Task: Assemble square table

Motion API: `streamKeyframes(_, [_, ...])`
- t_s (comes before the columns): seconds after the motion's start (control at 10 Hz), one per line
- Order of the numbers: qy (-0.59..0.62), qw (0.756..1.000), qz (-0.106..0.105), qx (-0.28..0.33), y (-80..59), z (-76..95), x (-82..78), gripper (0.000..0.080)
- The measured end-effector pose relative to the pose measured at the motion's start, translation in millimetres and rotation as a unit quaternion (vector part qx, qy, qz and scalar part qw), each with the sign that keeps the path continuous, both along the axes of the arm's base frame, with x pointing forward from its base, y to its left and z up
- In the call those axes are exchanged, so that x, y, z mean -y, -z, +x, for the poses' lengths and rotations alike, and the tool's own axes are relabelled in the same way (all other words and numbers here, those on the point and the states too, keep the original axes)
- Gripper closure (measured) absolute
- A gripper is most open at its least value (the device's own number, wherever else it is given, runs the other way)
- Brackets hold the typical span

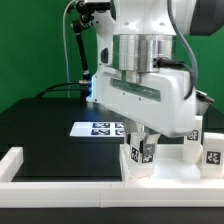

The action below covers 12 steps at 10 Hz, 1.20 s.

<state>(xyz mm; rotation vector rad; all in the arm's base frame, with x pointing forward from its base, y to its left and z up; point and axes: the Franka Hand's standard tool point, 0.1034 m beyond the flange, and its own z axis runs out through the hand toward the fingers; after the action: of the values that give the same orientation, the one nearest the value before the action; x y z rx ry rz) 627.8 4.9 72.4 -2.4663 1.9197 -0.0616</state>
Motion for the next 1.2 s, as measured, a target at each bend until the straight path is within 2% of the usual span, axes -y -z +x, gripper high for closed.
streamKeyframes(0.1, [0.096, 0.995, 0.013, 0.0, 0.3, -0.7, 0.2, 0.0509])
streamKeyframes(0.3, [0.258, 0.964, 0.069, 0.006, 1.4, -1.6, 1.5, 0.0509])
streamKeyframes(0.4, [0.288, 0.955, 0.07, 0.005, 1.3, -1.6, 1.3, 0.0509])
streamKeyframes(0.5, [0.289, 0.955, 0.07, 0.004, 1.7, -2.1, 1.2, 0.0509])
streamKeyframes(0.6, [0.285, 0.956, 0.07, 0.004, 2.4, -2.4, 1.2, 0.0422])
streamKeyframes(0.7, [0.266, 0.962, 0.068, 0.005, 2.4, -2.4, 1.1, 0.0285])
streamKeyframes(0.8, [0.19, 0.981, 0.046, 0.004, 2.3, -3.6, -0.4, 0.0285])
streamKeyframes(0.9, [0.082, 0.996, 0.02, 0.016, 1.1, -0.3, -3.9, 0.0176])
streamKeyframes(1.0, [-0.008, 0.999, 0.004, 0.031, 2.5, 1.2, -7.2, 0.0157])
streamKeyframes(1.2, [-0.08, 0.996, -0.001, 0.03, 3.8, -0.3, -6.3, 0.0152])
